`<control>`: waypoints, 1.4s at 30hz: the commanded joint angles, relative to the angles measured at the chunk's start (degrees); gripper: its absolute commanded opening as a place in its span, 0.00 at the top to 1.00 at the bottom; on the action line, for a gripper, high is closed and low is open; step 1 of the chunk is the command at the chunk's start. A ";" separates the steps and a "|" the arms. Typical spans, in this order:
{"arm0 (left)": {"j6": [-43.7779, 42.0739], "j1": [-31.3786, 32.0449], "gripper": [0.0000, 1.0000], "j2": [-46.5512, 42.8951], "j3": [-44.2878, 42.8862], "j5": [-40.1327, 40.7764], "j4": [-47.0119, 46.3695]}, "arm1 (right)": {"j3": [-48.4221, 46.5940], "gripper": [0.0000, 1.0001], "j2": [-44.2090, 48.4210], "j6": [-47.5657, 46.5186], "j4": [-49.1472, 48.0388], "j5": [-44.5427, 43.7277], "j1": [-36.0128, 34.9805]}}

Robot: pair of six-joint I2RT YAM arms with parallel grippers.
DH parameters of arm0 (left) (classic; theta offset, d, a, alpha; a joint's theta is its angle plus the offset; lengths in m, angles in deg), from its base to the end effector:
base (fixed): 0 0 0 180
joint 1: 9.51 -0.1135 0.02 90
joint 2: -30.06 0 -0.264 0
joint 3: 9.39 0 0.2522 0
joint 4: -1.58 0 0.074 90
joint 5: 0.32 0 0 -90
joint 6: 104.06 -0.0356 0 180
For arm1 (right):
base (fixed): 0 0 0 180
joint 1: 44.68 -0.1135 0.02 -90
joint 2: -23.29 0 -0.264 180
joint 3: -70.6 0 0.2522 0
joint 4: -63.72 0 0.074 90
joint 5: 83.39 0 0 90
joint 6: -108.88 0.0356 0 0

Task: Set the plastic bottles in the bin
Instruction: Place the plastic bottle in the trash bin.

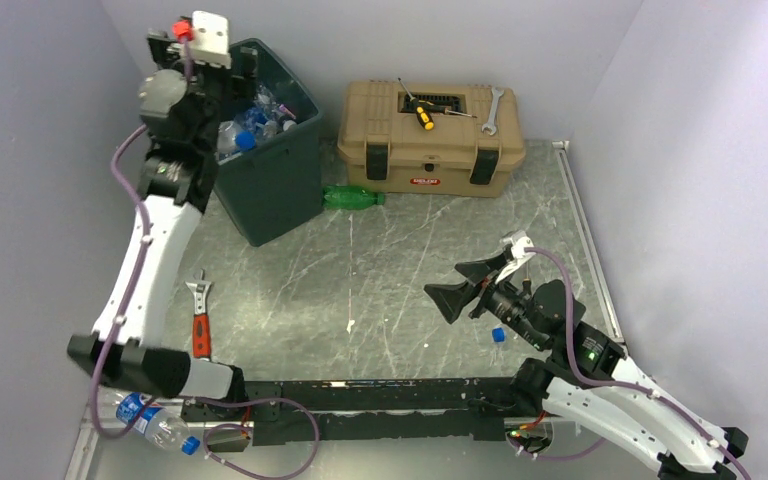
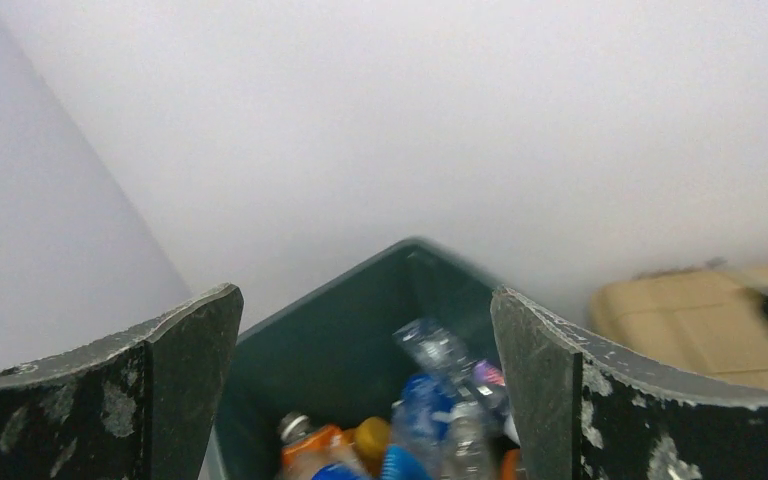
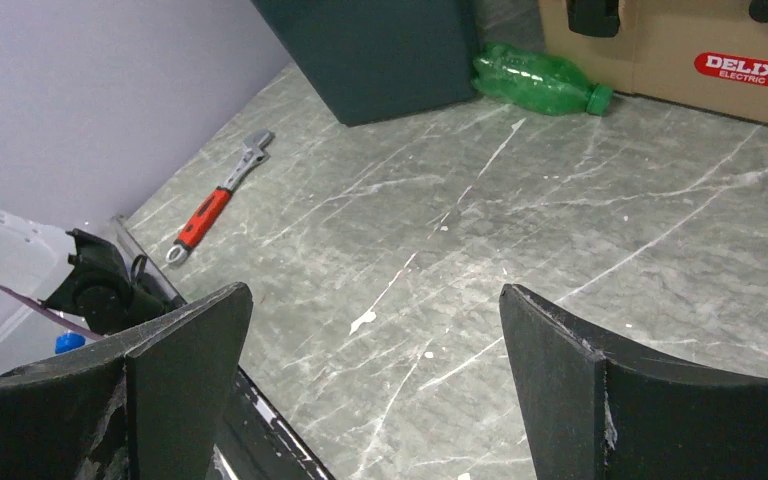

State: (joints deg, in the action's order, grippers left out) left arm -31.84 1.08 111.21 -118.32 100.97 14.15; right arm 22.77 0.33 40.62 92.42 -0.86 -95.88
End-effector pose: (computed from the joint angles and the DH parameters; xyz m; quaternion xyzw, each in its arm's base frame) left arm 0.3037 -0.0497 0.5205 0.0723 0.6051 0.1092 0.7853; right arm 0.0755 0.0866 0.3152 -0.1423 0.7162 0.3669 0.5764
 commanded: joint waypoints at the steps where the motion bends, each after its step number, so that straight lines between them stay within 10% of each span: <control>1: 12.55 0.39 0.02 -8.97 -5.24 -8.58 7.22 | -0.37 0.00 -1.68 1.56 -3.86 -0.29 -0.30; 14: 24.76 0.40 0.20 -20.88 8.63 -15.09 20.88 | -7.47 0.00 -13.37 5.62 1.70 -10.44 -0.36; 24: 27.21 0.31 0.98 -10.63 1.43 -9.35 33.55 | -6.09 0.01 -13.45 8.15 -0.65 -8.72 -0.30; 42: 24.23 -2.50 1.00 -9.27 5.12 10.21 31.80 | -6.26 0.00 -11.92 6.79 1.33 -9.30 -0.30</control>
State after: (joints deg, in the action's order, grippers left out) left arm -5.85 -0.82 102.88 -111.75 103.90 49.12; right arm 17.77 -12.37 48.00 94.25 -8.59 -95.88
